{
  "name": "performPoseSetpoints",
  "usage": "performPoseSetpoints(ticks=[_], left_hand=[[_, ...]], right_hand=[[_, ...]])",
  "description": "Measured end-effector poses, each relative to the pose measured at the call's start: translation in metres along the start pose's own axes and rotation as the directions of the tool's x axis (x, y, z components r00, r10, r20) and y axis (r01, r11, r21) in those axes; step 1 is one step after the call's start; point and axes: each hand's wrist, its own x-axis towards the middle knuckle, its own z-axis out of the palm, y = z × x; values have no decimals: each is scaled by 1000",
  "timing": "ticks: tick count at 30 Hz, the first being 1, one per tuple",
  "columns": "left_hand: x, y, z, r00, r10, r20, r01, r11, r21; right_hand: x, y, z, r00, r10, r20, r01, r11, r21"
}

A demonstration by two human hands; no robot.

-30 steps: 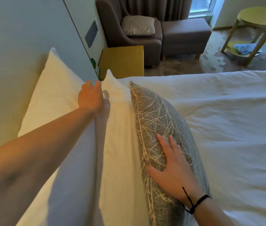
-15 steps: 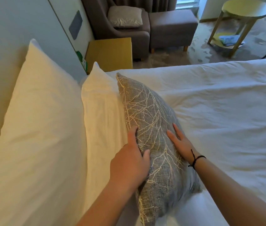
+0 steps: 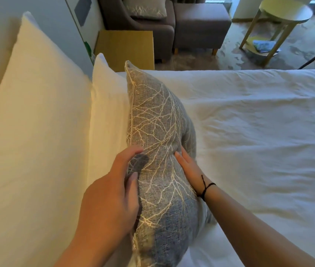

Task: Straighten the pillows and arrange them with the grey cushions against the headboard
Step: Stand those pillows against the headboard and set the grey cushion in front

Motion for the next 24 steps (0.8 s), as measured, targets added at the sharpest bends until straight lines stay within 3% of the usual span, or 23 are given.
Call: performPoseSetpoints(ticks=[3,8,13,20,24], left_hand=[[-5,-11,-17,999,-29,-35,30,999,38],[12,-11,30,982,-161,95,149,981,120],[20,-2,29,983,-172,58,165,979,116],[-75,-13,12,938,-332,96,306,927,217],[-144,-26,19,889,-446,104,391,858,335]], right_hand=[[-1,2,27,999,12,-37,-11,1000,29],[1,7,13,991,106,-83,-103,994,43],[-11,-3,0,985,143,-99,-139,989,42],[-69,-30,12,982,87,-168,-80,996,46],[-109,-59,35,987,25,-156,-45,991,-126]])
